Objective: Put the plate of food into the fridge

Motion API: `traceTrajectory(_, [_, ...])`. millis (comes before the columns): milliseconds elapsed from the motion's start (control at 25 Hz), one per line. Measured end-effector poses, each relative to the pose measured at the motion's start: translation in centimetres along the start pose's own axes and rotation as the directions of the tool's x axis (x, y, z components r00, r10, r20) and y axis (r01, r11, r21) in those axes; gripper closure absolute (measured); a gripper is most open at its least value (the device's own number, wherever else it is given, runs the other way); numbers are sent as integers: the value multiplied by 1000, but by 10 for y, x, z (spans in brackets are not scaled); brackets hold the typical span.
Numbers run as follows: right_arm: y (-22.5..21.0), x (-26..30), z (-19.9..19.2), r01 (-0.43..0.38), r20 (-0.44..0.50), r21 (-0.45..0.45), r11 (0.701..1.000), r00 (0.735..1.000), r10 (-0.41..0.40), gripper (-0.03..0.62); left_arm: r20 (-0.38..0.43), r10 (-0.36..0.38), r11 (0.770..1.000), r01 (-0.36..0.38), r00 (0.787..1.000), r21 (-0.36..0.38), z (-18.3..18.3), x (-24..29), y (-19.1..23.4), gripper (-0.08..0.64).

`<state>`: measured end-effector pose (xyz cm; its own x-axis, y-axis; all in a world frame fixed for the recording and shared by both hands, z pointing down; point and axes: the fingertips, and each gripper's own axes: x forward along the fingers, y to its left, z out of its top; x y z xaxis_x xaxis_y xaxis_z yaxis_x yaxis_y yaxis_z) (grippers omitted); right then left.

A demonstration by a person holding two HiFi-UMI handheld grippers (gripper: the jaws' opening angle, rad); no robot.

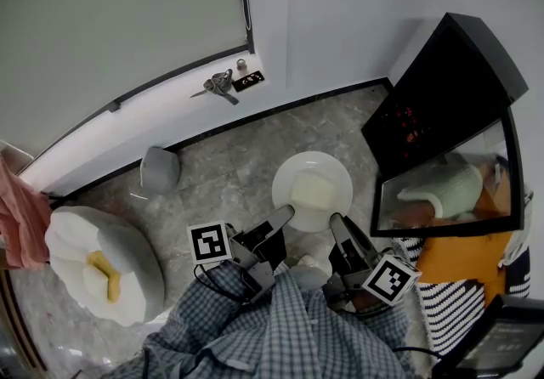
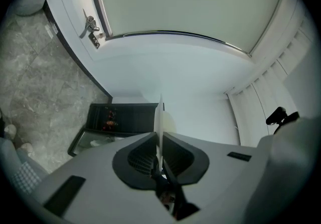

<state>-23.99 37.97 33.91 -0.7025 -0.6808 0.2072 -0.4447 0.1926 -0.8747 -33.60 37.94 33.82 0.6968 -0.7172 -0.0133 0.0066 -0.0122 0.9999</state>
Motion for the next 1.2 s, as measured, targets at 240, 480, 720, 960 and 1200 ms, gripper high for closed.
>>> traceTrajectory(240, [-1, 0, -3, 5, 6, -14, 1000, 1000, -5, 522, -16, 1, 1000, -1, 1000, 3, 2, -2, 2, 532])
traceTrajectory(480, [5, 4, -9, -29, 26, 22, 999, 999, 28, 523, -26, 0, 1000, 0, 1000, 8, 5, -7, 2, 532])
traceTrajectory(720, [9, 8, -20, -27, 17, 2, 1000, 999, 27, 523, -23, -3, 1000, 3, 1000, 8, 8, -20, 2, 532])
traceTrajectory(960, [9, 7, -27, -7, 13, -6, 1000, 1000, 7, 523, -27, 2, 1000, -2, 1000, 1, 8, -27, 6, 532])
traceTrajectory(1200, [5, 7, -21, -9, 18, -8, 1000, 1000, 9, 523, -38, 0, 1000, 1, 999, 12, 8, -19, 6, 532])
